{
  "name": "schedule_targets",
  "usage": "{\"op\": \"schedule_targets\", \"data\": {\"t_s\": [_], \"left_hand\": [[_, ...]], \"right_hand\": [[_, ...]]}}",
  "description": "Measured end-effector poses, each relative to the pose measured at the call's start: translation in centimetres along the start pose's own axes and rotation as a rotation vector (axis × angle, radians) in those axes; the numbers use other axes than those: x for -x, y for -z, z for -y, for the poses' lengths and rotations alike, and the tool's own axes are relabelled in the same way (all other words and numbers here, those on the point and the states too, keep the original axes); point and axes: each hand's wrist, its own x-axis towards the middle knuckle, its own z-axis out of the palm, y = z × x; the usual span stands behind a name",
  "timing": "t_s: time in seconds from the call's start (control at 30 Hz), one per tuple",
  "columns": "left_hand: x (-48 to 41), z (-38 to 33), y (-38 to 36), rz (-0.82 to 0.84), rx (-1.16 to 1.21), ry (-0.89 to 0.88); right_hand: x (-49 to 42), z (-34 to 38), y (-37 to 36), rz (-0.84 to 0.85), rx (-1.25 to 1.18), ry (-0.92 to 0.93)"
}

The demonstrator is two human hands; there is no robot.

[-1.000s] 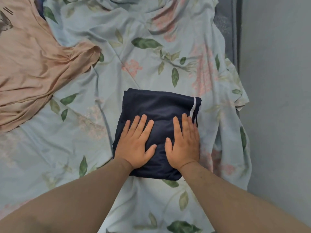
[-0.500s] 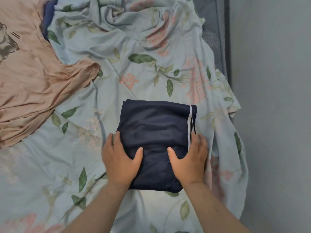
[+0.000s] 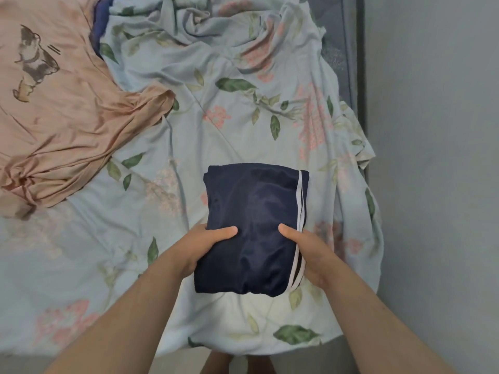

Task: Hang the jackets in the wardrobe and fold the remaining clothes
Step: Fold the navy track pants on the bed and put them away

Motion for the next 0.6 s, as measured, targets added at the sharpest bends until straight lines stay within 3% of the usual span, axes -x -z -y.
{"op": "schedule_targets", "data": {"t_s": [0.3, 0.43, 0.6], "left_hand": [[5.3, 0.8, -0.1, 0.080, 0.520, 0.227], [10.3, -0.7, 0.8, 0.083, 0.610, 0.105], [18.3, -4.7, 4.2, -0.028, 0.627, -0.130]], "right_hand": [[5.2, -0.4, -2.4, 0.150, -0.245, -0.112], [9.2, 2.3, -5.1, 0.247, -0.235, -0.006], [15.1, 7.0, -11.0, 0.270, -0.173, 0.149]]}}
